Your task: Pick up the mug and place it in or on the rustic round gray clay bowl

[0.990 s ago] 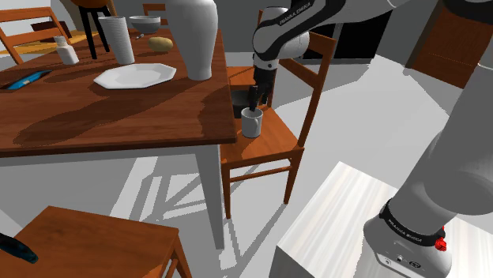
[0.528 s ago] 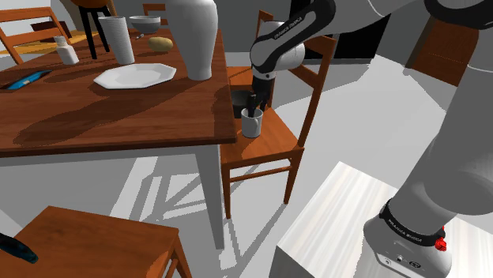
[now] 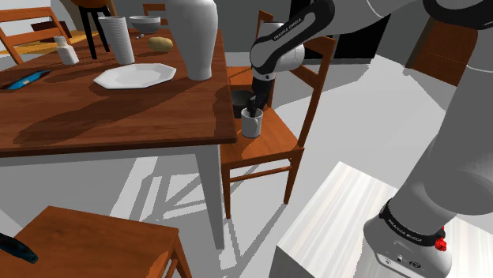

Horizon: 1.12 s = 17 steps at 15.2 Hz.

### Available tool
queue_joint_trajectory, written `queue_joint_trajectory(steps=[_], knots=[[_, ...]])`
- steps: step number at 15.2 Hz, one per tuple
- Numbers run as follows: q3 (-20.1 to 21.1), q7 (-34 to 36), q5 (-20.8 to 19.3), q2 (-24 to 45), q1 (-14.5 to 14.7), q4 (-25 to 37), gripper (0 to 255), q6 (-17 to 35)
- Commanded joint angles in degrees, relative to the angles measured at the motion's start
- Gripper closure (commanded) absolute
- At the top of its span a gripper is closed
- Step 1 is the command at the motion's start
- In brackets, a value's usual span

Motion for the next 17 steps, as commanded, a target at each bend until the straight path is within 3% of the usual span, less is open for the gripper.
queue_joint_trajectory(steps=[1, 9, 17], knots=[[0.0, 0.0, 0.0, 0.0, 0.0, 0.0, 255, 0.0], [0.0, 0.0, 0.0, 0.0, 0.0, 0.0, 255, 0.0], [-0.2, 1.0, -0.9, -3.1, 0.1, 2.6, 255, -5.6]])
